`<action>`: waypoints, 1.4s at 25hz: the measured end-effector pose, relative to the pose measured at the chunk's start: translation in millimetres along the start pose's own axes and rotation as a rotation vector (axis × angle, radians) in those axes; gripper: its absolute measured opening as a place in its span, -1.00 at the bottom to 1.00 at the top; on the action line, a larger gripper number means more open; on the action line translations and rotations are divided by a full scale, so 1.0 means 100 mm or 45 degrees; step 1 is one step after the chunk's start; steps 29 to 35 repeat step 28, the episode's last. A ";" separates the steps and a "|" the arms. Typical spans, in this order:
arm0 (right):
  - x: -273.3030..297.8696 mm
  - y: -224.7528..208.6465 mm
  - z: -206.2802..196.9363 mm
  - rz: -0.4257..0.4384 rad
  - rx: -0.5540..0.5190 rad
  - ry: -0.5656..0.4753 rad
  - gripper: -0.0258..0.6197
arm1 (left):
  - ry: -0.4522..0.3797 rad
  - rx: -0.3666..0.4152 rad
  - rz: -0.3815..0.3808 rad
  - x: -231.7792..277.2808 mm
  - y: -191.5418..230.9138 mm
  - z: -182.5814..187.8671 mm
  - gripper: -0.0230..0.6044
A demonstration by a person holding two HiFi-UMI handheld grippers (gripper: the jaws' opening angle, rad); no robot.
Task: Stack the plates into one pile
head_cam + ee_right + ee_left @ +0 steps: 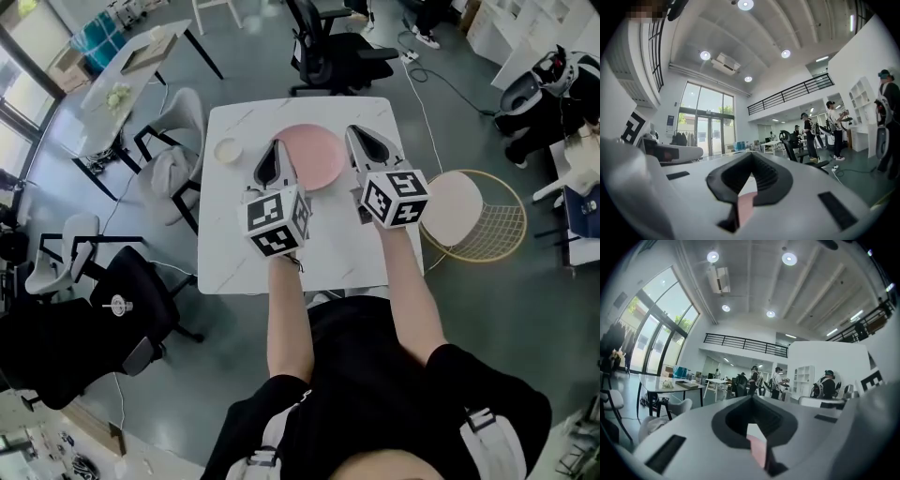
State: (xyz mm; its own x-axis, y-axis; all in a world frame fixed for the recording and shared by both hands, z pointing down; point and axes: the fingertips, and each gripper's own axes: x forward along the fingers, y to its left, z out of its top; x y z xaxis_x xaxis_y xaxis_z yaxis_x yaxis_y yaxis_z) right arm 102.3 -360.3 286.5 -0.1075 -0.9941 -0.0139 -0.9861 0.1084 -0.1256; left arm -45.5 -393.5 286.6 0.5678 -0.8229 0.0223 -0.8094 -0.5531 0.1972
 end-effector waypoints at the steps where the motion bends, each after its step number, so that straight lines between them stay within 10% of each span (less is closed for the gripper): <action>1: -0.02 -0.01 -0.01 -0.004 -0.016 0.005 -0.89 | 0.004 0.034 0.007 -0.01 0.01 -0.02 -0.87; 35: -0.08 0.20 -0.18 0.163 -0.172 0.021 -0.89 | 0.022 0.011 0.011 -0.09 0.10 -0.30 -0.87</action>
